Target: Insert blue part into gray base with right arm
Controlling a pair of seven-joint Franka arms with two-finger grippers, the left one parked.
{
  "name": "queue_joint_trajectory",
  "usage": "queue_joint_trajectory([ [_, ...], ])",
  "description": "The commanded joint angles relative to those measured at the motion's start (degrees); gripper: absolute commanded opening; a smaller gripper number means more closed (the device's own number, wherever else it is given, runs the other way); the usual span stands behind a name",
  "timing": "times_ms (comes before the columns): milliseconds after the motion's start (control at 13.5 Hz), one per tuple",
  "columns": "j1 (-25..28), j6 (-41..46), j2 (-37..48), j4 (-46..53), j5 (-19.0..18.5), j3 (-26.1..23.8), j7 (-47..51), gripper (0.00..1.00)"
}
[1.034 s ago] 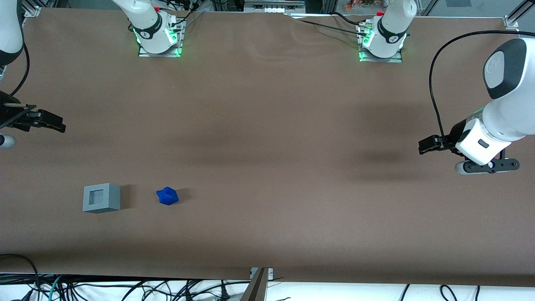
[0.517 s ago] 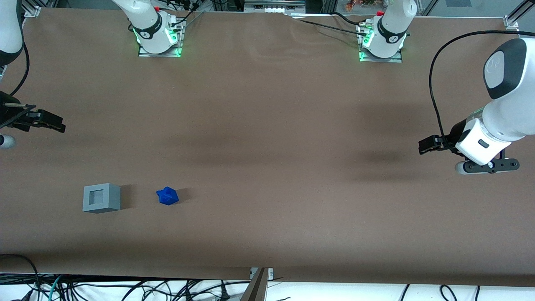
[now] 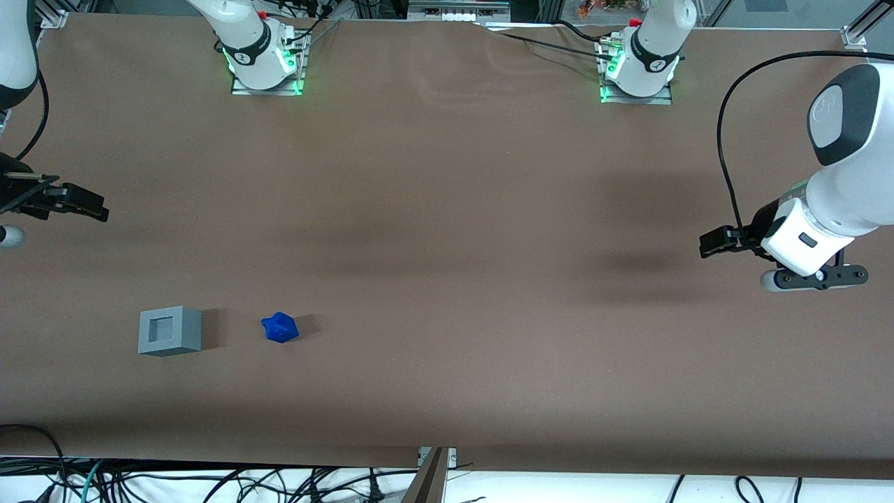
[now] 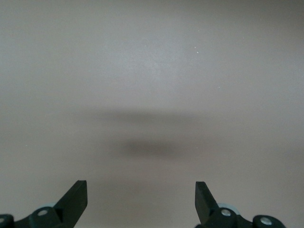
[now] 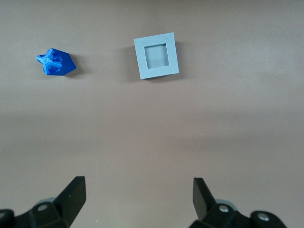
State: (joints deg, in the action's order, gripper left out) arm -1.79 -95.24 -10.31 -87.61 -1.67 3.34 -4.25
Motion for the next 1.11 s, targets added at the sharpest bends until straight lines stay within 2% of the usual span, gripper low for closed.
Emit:
queue_joint_trajectory([
  [0, -0.50, 0.40, -0.68, 1.57, -0.53, -0.35, 0.03, 1.00],
  [517, -0.50, -2.22, -1.46, 1.57, -0.71, -0.35, -0.93, 1.00],
  [886, 2.66, -2.76, -3.30, 1.04, -2.98, -0.61, -1.90, 1.00],
  [1034, 2.66, -3.37, -4.45, 0.95, -2.81, -0.61, -2.87, 1.00],
])
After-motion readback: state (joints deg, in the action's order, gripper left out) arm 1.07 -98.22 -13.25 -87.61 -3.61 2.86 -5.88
